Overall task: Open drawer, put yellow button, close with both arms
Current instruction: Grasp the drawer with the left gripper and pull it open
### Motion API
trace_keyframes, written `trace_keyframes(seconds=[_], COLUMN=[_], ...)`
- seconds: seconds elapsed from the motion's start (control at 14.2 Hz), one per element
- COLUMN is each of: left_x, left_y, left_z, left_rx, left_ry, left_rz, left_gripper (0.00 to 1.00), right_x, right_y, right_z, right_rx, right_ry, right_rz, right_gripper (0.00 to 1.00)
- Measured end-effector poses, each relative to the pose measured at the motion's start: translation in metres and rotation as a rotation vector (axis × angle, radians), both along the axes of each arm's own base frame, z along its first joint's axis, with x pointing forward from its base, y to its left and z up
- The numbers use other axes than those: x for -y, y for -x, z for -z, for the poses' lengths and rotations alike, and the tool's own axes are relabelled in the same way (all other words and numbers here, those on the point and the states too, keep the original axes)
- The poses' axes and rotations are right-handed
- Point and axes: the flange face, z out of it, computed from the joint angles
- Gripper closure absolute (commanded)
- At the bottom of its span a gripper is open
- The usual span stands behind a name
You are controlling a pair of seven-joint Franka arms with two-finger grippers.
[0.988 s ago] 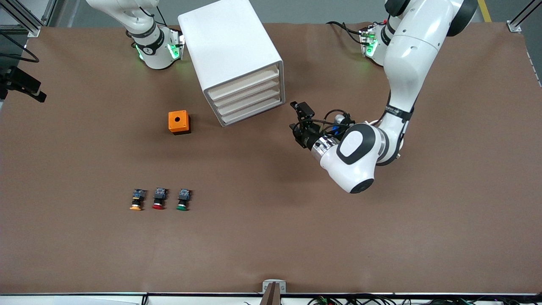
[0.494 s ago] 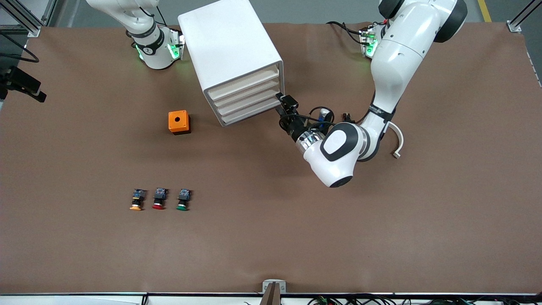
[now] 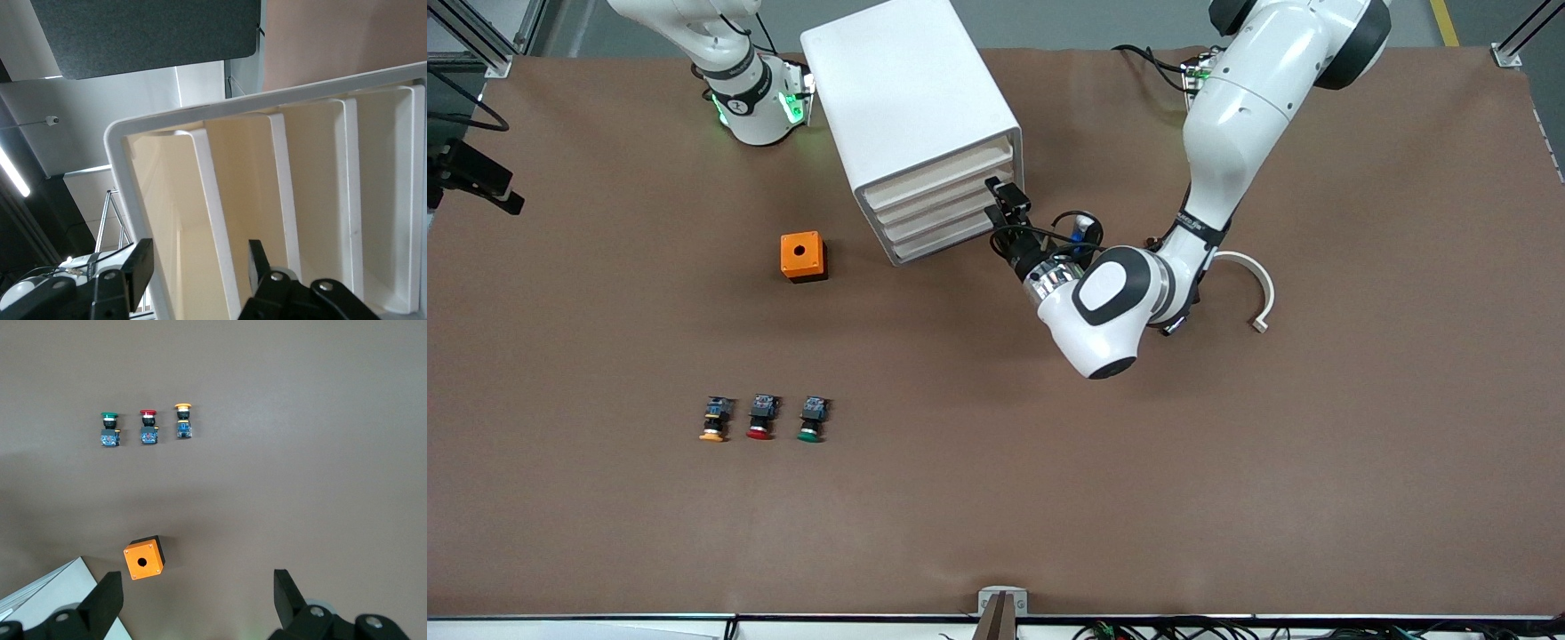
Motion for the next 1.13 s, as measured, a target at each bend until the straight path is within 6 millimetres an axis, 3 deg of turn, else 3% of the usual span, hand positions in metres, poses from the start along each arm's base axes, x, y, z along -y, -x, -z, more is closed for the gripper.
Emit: trace_keyframes(seconds=[0.42, 0.71, 1.13], left_x=[0.030, 0.047, 0.056], left_y=[0.027, 0.044, 0.057], left_z=[0.007, 0.015, 0.025], left_rx=[-0.019, -0.015, -0.029], left_ry=[0.008, -0.002, -0.009], left_rz=[0.038, 0.059, 0.081], left_gripper=[0.38, 0.62, 0.83], right_x=[0.000, 0.002, 0.002], right_y=[0.000, 0.000, 0.000], right_z=[0.001, 0.001, 0.001], right_rx=[-0.001, -0.001, -0.003], right_ry=[0.000, 0.001, 0.000], right_rz=[-0.002, -0.034, -0.036], right_gripper=[0.00, 0.00, 0.00])
